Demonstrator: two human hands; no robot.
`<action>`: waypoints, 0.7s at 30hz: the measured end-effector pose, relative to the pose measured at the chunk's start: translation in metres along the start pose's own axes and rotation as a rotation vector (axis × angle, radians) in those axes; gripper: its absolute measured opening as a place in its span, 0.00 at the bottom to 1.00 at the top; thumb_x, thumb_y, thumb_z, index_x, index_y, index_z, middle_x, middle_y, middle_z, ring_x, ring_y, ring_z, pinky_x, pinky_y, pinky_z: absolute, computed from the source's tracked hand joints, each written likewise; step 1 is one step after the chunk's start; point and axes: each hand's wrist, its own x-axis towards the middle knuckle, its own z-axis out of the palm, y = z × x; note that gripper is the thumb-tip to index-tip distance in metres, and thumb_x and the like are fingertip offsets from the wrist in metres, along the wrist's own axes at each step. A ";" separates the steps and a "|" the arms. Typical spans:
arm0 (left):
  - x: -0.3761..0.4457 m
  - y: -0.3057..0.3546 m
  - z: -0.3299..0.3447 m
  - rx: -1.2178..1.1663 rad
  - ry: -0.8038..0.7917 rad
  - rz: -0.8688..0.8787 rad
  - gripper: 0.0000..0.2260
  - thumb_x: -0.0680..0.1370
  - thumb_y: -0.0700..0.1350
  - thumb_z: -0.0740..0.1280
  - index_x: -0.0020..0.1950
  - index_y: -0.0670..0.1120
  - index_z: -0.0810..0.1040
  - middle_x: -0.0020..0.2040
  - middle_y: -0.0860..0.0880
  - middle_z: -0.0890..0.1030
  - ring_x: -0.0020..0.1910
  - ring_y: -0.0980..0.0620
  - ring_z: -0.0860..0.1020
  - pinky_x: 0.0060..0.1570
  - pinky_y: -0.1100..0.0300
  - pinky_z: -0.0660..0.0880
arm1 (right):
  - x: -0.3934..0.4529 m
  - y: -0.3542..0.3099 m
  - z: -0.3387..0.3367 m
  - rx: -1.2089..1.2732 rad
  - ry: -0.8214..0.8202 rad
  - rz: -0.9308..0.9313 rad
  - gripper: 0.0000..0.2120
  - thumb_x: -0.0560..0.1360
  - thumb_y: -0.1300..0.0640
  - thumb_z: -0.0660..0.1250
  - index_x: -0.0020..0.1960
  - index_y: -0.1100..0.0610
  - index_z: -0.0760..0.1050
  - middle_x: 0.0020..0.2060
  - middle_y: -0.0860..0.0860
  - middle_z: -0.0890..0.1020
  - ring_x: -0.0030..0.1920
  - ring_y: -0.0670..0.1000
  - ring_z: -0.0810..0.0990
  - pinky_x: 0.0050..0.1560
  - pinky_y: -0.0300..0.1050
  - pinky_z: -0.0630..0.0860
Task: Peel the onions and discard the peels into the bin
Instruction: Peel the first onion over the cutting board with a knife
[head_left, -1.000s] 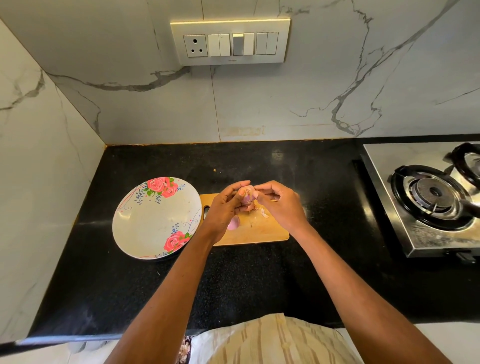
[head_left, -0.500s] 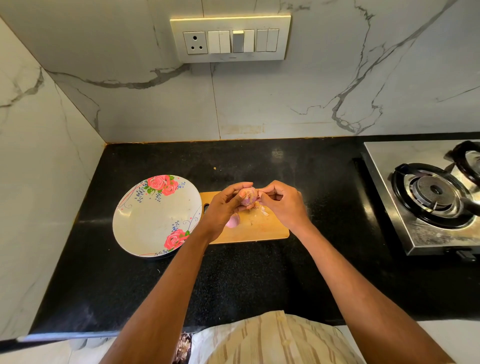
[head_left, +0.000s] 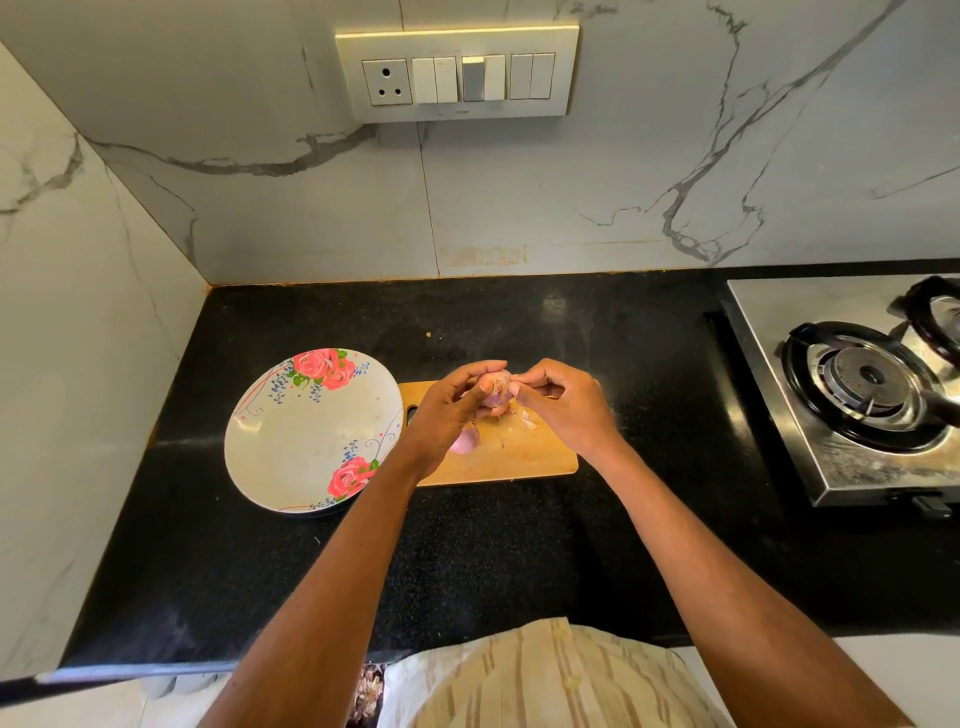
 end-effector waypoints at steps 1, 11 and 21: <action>-0.001 0.000 0.000 -0.001 -0.004 -0.001 0.14 0.84 0.46 0.63 0.69 0.52 0.76 0.64 0.53 0.80 0.59 0.57 0.81 0.52 0.66 0.78 | 0.000 -0.001 0.000 -0.002 -0.003 -0.004 0.03 0.77 0.54 0.74 0.49 0.53 0.83 0.42 0.40 0.83 0.47 0.37 0.81 0.45 0.28 0.75; -0.005 -0.002 -0.003 -0.023 -0.042 -0.015 0.12 0.84 0.46 0.63 0.66 0.57 0.77 0.64 0.56 0.79 0.61 0.56 0.80 0.54 0.65 0.78 | -0.001 0.005 -0.002 0.018 0.004 0.037 0.02 0.76 0.57 0.74 0.48 0.53 0.83 0.39 0.42 0.84 0.43 0.39 0.82 0.43 0.31 0.76; -0.003 -0.004 -0.003 0.000 -0.019 -0.011 0.13 0.83 0.46 0.64 0.67 0.56 0.77 0.66 0.51 0.79 0.63 0.53 0.80 0.59 0.63 0.78 | -0.002 0.000 0.001 0.001 -0.012 0.012 0.02 0.76 0.55 0.74 0.48 0.50 0.82 0.42 0.40 0.84 0.46 0.37 0.81 0.45 0.29 0.76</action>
